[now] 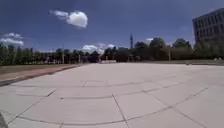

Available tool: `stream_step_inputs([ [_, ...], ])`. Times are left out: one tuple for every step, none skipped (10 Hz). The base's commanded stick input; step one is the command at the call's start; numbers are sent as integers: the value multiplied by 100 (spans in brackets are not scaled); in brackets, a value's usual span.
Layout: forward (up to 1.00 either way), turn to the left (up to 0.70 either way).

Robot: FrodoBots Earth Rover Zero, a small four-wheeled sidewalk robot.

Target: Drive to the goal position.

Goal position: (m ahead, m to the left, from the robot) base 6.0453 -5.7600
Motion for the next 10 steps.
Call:
stream_step_inputs([
  [50, 0],
  [50, 0],
  [50, 0],
  [50, 0],
  [50, 0],
  [50, 0],
  [50, 0],
  [50, 0],
  [50, 0],
  [50, 0],
])
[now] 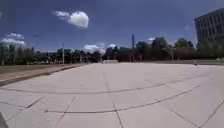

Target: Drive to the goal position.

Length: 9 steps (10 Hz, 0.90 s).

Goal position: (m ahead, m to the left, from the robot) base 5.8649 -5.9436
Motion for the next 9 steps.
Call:
stream_step_inputs([
  [50, 0],
  [50, 0],
  [50, 0],
  [50, 0],
  [50, 0],
  [50, 0],
  [50, 0],
  [50, 0],
  [50, 0],
])
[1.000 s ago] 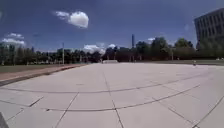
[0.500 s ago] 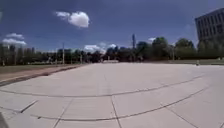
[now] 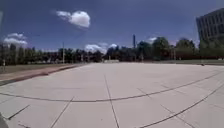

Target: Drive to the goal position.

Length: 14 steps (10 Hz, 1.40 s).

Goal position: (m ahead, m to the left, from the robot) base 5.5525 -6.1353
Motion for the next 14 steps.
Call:
stream_step_inputs([
  [50, 0],
  [50, 0],
  [50, 0],
  [50, 0],
  [50, 0],
  [50, 0],
  [50, 0],
  [50, 0],
  [50, 0],
  [50, 0],
  [50, 0],
  [50, 0],
  [50, 0],
  [50, 0],
])
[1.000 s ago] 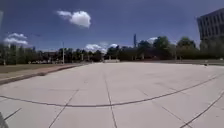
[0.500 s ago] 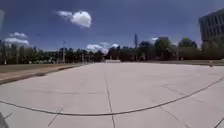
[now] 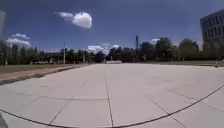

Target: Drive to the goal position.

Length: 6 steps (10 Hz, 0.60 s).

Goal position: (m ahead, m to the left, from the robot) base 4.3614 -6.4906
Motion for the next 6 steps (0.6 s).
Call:
stream_step_inputs([
  [50, 0],
  [50, 0],
  [50, 0],
  [50, 0],
  [50, 0],
  [50, 0],
])
